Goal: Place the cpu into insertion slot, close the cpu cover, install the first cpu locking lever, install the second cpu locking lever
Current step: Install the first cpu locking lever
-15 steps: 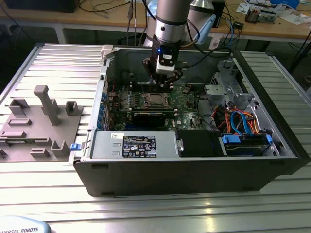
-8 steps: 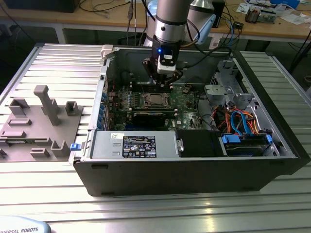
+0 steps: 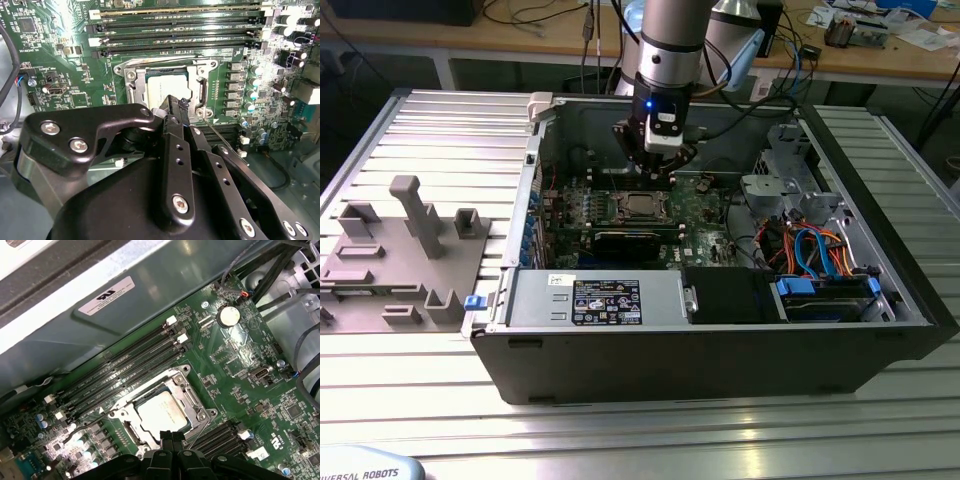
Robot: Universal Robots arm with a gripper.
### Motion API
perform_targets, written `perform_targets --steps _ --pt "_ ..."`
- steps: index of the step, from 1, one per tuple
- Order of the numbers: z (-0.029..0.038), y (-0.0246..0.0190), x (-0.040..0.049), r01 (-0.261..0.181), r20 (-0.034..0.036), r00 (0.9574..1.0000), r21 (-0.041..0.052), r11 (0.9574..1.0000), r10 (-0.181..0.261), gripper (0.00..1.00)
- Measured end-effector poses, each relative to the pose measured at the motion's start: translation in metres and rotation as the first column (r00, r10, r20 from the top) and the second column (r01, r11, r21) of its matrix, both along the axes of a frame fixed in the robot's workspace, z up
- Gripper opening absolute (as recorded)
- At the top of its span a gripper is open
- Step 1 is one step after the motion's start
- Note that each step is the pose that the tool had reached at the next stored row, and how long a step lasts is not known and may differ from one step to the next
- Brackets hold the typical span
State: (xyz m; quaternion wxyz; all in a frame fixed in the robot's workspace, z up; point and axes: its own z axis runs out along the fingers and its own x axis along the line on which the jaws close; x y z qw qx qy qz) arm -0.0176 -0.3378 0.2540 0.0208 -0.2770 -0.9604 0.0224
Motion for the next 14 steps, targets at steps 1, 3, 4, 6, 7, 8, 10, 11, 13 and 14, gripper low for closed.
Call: perform_targets --steps 1,3,4,6,7,8,10,11,13,14 --pt "0.0 0.0 0.0 -0.002 0.0 1.0 0.0 1.0 0.002 0.11" --pt "0.0 0.0 0.0 -0.006 0.0 1.0 0.0 1.0 0.006 0.11" --pt "0.0 0.0 0.0 -0.008 0.0 1.0 0.0 1.0 0.008 0.11" --pt "0.0 0.0 0.0 -0.009 0.0 1.0 0.0 1.0 0.009 0.11" --pt "0.0 0.0 0.0 -0.009 0.0 1.0 0.0 1.0 0.009 0.11" --pt "0.0 0.0 0.0 -0.01 0.0 1.0 0.0 1.0 0.01 0.11" --pt "0.0 0.0 0.0 -0.013 0.0 0.9999 0.0 0.9999 0.013 0.11" --pt "0.0 0.0 0.0 -0.014 0.0 0.9999 0.0 0.9999 0.014 0.11" --pt "0.0 0.0 0.0 -0.021 0.0 0.9998 0.0 0.9998 0.021 0.11" --pt "0.0 0.0 0.0 -0.024 0.0 0.9997 0.0 0.9997 0.024 0.11"
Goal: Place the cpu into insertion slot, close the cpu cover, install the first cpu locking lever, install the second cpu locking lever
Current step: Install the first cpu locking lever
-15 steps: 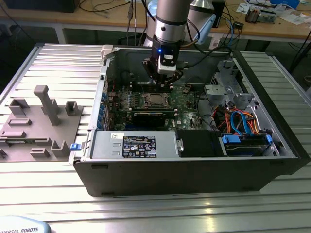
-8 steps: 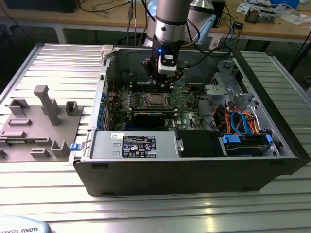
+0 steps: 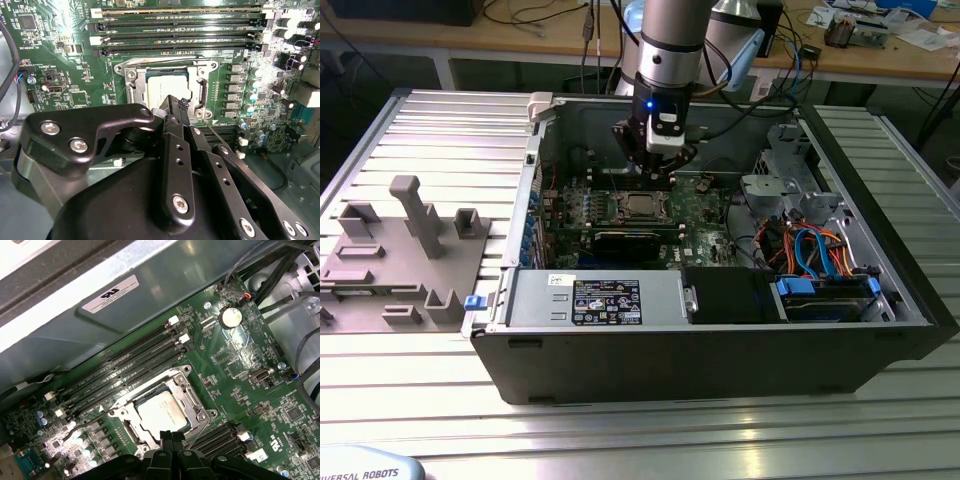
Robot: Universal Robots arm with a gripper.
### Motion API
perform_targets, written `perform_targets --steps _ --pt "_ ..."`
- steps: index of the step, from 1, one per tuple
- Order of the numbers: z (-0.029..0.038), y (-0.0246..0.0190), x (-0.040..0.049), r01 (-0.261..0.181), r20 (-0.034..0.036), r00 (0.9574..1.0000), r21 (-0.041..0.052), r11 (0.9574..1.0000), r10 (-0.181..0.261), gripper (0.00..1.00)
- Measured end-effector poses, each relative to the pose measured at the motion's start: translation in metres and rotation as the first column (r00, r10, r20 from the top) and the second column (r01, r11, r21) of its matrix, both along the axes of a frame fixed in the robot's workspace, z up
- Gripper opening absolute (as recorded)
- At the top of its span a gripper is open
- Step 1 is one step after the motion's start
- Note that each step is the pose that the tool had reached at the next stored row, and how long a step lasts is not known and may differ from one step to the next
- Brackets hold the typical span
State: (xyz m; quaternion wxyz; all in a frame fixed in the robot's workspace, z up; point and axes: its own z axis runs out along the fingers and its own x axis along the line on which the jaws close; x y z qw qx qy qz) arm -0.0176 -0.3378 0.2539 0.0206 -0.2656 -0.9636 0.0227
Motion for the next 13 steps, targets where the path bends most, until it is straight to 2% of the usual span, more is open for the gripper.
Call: perform_targets --steps 13 --pt "0.0 0.0 0.0 -0.052 0.0 0.9986 0.0 0.9986 0.052 0.11"
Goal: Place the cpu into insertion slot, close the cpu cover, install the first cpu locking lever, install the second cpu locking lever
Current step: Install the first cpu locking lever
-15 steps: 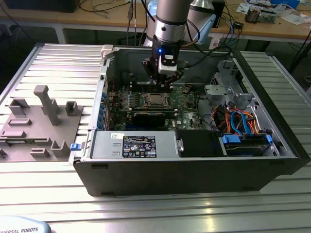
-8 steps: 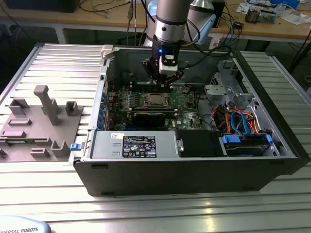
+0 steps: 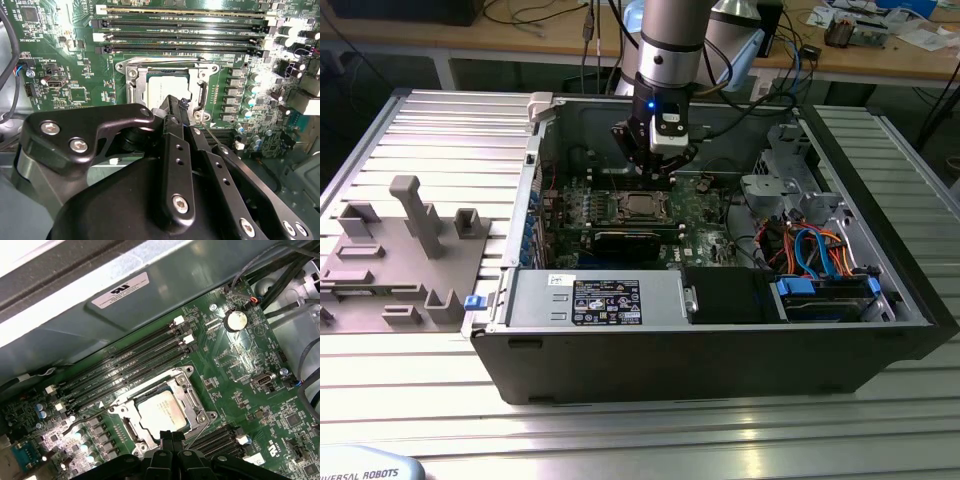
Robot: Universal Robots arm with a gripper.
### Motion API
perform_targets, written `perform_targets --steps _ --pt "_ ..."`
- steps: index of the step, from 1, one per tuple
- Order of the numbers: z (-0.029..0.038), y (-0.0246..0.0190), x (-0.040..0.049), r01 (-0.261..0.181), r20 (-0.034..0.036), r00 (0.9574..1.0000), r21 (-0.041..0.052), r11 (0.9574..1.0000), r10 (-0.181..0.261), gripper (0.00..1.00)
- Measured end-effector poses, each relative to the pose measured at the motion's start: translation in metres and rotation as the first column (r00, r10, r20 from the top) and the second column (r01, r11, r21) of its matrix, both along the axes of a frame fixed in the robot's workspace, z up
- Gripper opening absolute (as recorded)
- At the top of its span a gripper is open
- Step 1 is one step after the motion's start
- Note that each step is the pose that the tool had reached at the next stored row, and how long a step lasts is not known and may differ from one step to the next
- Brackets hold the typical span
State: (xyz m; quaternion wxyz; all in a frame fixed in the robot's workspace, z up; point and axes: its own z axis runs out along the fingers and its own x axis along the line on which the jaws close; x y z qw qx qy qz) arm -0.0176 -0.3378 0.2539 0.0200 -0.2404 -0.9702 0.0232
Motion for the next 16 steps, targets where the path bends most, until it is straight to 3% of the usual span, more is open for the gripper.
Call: perform_targets --steps 16 --pt "0.0 0.0 0.0 -0.029 0.0 0.9996 -0.0001 0.9996 0.029 0.11"
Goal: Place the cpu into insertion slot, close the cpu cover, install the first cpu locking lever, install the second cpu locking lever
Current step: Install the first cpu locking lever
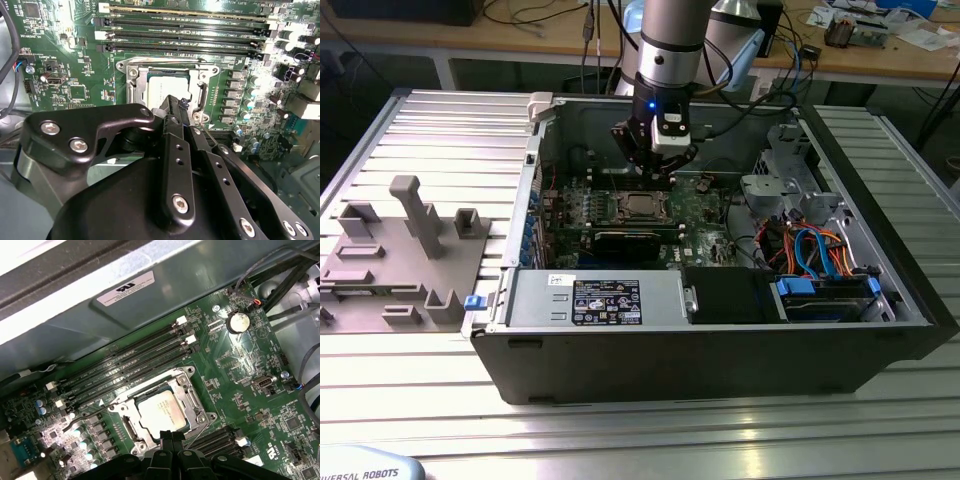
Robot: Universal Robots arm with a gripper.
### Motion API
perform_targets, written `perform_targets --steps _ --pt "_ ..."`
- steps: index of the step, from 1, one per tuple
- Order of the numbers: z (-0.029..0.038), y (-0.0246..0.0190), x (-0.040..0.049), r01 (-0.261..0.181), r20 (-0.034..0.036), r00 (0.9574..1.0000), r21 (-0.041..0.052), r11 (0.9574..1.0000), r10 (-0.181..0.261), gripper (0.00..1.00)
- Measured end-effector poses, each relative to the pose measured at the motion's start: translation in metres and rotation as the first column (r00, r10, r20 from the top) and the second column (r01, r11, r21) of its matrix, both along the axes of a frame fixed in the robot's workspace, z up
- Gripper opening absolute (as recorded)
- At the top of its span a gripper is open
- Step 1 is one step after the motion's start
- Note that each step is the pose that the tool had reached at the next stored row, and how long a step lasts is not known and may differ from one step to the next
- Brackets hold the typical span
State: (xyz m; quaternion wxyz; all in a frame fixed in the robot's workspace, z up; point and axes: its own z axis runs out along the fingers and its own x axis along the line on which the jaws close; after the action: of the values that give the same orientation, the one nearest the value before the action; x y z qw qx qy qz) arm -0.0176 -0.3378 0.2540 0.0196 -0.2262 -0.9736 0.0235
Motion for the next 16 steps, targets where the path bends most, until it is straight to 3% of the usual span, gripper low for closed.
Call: perform_targets --steps 16 --pt "-0.0001 0.0 0.0 -0.014 0.0 0.9999 0.0 0.9999 0.014 0.11"
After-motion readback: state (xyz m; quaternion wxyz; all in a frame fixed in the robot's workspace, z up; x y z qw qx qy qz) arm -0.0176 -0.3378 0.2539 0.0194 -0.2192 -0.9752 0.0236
